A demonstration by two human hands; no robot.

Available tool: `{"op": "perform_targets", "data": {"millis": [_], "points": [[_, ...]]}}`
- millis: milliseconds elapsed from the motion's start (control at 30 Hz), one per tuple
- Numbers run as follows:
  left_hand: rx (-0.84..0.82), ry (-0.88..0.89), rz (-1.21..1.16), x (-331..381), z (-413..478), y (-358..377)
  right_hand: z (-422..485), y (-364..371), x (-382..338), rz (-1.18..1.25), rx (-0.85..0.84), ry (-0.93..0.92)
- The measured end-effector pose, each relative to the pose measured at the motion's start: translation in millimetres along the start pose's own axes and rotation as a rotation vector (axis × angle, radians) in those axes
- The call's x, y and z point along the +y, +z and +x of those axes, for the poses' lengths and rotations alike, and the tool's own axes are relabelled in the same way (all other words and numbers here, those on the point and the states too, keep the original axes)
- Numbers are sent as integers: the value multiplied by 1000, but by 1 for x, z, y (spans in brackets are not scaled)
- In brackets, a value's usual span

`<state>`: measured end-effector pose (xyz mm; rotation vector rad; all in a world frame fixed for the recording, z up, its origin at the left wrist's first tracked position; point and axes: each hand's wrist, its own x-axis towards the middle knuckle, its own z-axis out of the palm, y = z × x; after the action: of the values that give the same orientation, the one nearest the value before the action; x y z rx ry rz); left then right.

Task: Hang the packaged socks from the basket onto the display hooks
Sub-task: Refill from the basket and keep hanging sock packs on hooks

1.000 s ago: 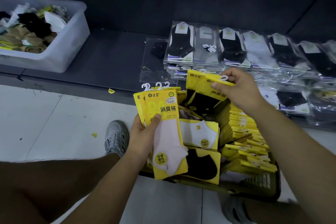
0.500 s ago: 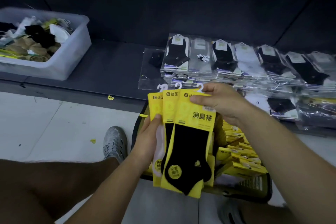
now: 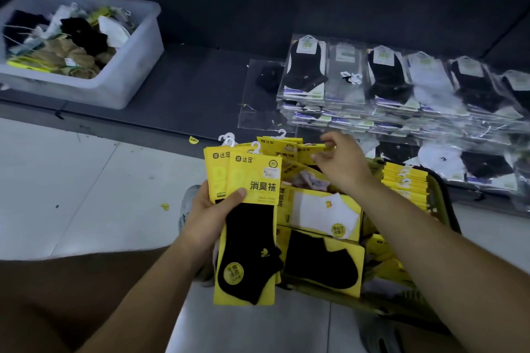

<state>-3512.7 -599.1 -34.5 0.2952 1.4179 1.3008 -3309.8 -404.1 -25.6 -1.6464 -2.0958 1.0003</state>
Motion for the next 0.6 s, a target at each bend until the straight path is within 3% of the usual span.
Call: {"op": "perform_targets", "data": {"millis": [300, 467, 600], "points": [[-39, -38, 4, -8, 12, -7, 26, 15, 22, -365, 26, -90], [-8, -24, 23, -7, 17, -6, 30, -8, 31, -108, 59, -115], [30, -1, 34, -1, 14, 3, 26, -47, 14, 194, 193, -137]]}}
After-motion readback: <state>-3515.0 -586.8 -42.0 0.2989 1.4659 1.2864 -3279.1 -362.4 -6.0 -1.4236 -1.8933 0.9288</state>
